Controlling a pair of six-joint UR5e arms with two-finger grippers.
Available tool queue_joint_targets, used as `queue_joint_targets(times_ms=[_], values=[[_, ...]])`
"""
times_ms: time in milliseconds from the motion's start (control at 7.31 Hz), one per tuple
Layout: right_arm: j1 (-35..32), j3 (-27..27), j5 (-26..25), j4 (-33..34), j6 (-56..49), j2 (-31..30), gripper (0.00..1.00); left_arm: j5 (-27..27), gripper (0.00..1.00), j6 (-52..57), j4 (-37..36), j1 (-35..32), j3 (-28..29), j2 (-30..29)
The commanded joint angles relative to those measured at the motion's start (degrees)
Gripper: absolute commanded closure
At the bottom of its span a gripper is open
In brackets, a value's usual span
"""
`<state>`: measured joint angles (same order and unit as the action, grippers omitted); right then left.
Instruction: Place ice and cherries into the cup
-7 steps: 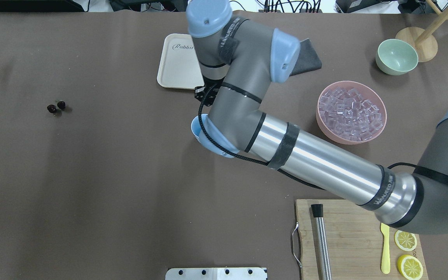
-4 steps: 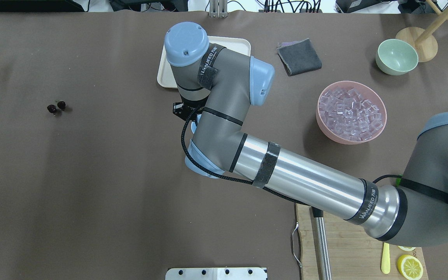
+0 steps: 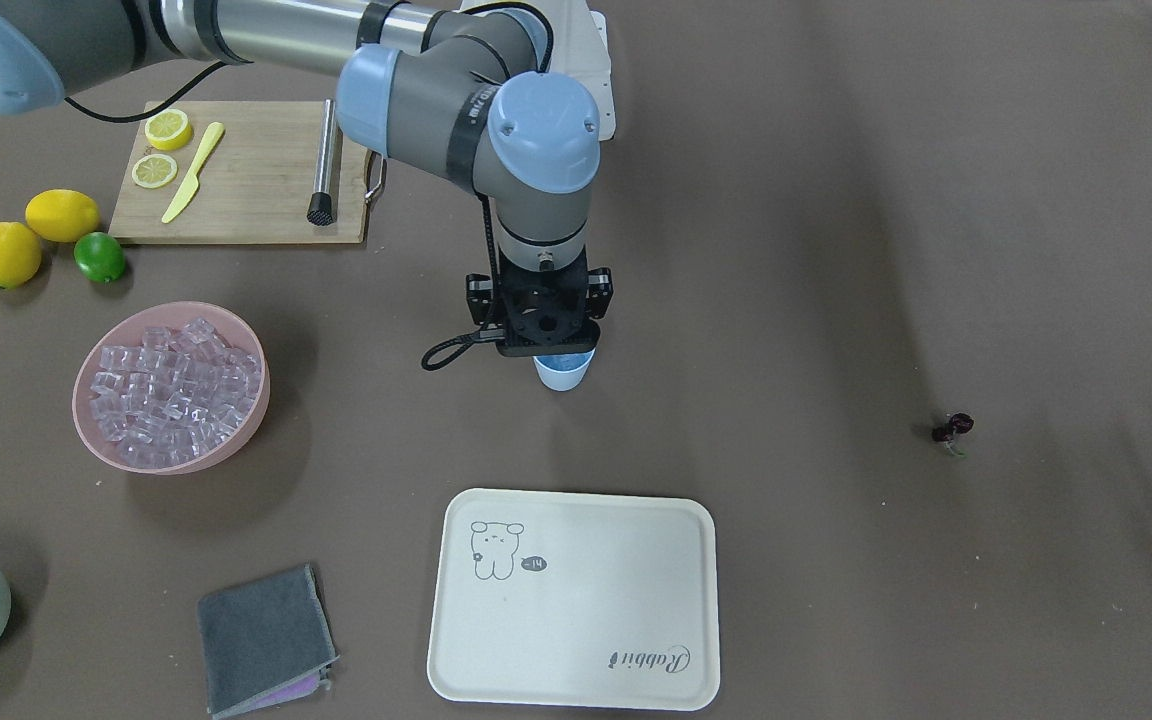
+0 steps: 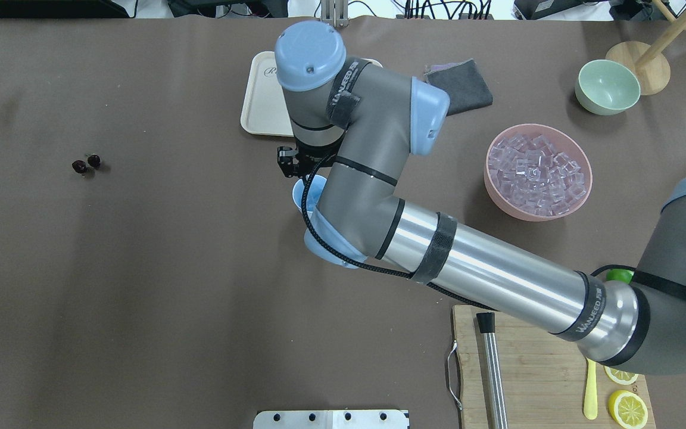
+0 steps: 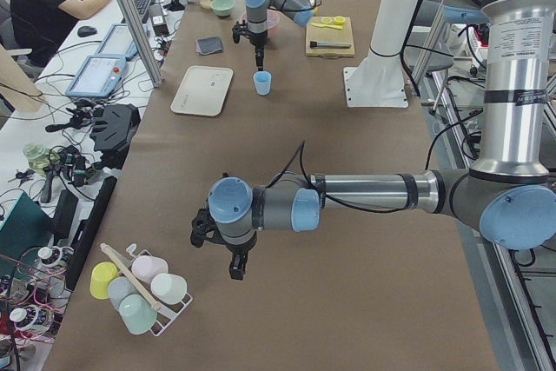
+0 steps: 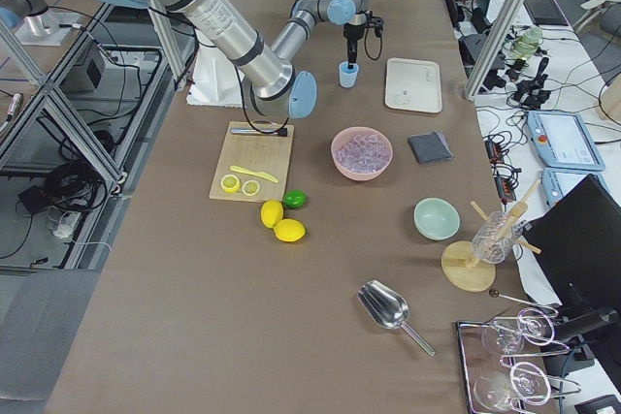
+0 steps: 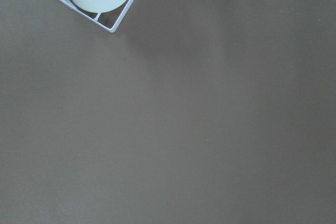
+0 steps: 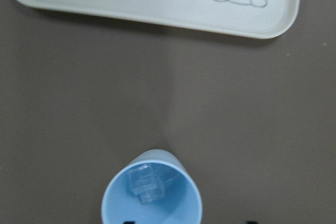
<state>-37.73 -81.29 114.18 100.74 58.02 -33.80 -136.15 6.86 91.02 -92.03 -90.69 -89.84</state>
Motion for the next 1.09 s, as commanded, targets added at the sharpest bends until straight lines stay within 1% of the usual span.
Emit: queue_joint_targets(times_ms=[0, 137, 274, 410, 547, 684, 821, 958], values=[[-15.1, -8.3, 7.9, 1.7, -16.9, -12.7, 0.0, 3.3, 0.02, -3.6, -0.4, 4.2, -0.4, -6.5], [-23.3, -9.7, 11.1, 1.5, -30.7, -20.0, 0.0, 3.8, 0.02, -13.7, -0.1, 10.3, 0.1, -10.3], [-30.9, -9.3, 13.2, 1.4, -41.8, -24.7, 0.0, 7.1, 0.02, -20.1, -0.4, 14.8, 0.3, -15.0], [-36.9, -9.6, 14.8, 1.2, -48.2, -29.3, 0.0, 7.0, 0.02, -21.4, -0.3, 18.3, 0.9, -17.4], [-42.4, -12.1, 15.5, 0.1, -54.7, -35.3, 0.0, 7.0, 0.02, -26.9, -0.4, 21.1, 0.9, -21.4], [-46.6, -15.0, 15.7, -0.1, -56.9, -40.9, 0.0, 7.1, 0.02, -30.4, 0.1, 23.3, 4.6, -25.7], [-49.4, -18.3, 15.2, -0.5, -57.9, -49.2, 0.0, 7.5, 0.02, -30.3, 0.2, 24.2, 6.2, -27.0], [-49.5, -20.6, 16.1, -3.9, -58.2, -54.3, 0.0, 7.5, 0.02, -31.0, -0.5, 25.6, 6.8, -28.3]])
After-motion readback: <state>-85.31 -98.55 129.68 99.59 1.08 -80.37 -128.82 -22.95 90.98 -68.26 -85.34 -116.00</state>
